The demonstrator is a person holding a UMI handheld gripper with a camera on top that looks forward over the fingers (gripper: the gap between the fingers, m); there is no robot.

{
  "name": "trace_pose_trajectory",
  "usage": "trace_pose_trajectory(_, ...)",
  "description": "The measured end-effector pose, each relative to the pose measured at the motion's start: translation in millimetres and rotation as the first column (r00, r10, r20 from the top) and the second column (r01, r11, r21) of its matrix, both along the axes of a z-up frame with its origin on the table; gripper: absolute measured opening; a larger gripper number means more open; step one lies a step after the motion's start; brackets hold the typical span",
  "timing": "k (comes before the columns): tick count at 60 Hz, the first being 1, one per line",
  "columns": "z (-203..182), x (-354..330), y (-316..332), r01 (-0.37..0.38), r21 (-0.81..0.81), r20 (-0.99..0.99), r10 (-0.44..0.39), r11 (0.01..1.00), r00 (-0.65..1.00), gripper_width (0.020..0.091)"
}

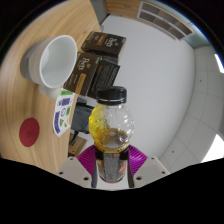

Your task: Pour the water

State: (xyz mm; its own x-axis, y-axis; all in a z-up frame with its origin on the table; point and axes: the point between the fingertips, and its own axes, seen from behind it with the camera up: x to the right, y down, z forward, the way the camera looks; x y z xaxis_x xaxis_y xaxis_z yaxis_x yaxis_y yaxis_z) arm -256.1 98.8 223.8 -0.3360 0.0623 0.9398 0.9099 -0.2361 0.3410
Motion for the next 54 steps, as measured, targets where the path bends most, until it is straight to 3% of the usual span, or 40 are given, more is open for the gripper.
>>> trace_pose_trajectory(14, -33, -46, 6, -0.056, -0.107, 0.294, 0.086, 0.993, 0.952, 0.0412)
trace_pose_trajectory(26, -47, -41, 3, -0.025, -0.157, 0.249, 0.064, 0.987, 0.966, 0.0411)
trace_pose_trajectory(32, -42, -34, -6, -0.019, -0.156, 0.056, 0.028, 0.988, 0.998, 0.0415)
trace_pose_trajectory(39, -24, -30, -16, -0.015, -0.133, -0.353, -0.033, 0.991, 0.935, 0.0414)
trace_pose_trajectory(47, 1, -23, -29, 0.018, -0.085, -0.746, -0.076, 0.996, 0.662, 0.0415)
trace_pose_trajectory(54, 8, -14, -36, 0.053, -0.066, -0.943, -0.08, 0.996, 0.322, 0.0416)
